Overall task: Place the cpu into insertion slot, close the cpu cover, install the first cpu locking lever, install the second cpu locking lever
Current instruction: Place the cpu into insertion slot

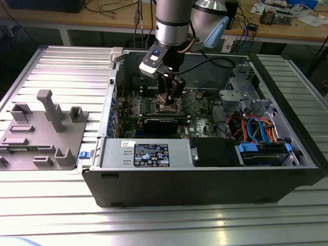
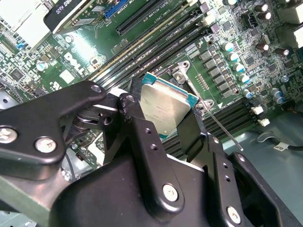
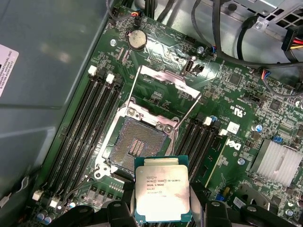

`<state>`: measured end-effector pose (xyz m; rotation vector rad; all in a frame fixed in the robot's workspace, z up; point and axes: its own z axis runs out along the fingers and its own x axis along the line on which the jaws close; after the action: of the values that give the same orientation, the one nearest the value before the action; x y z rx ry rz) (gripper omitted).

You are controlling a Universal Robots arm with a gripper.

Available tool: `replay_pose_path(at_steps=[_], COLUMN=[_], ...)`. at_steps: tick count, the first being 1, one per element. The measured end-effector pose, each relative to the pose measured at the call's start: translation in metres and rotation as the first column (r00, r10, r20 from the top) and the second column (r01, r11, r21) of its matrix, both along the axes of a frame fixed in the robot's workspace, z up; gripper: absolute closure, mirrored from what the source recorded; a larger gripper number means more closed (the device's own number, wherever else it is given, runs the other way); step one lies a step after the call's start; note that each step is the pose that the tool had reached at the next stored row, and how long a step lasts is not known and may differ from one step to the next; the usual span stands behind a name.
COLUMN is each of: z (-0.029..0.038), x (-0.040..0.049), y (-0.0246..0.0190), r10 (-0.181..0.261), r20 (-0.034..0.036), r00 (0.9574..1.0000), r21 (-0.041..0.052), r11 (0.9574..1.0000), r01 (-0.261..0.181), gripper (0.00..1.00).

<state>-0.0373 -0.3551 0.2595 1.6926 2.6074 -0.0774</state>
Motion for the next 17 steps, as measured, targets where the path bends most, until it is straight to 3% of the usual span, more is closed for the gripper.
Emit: replay_pose_path(at_steps=[17], z=[-0.0008], x=[0.0000], y=[0.0000], r10=[-0.011], r20=[0.0000], r00=[0.9999], r21=[0.0000], r11=[0.9999], r01=[0.011], gripper=[0.45])
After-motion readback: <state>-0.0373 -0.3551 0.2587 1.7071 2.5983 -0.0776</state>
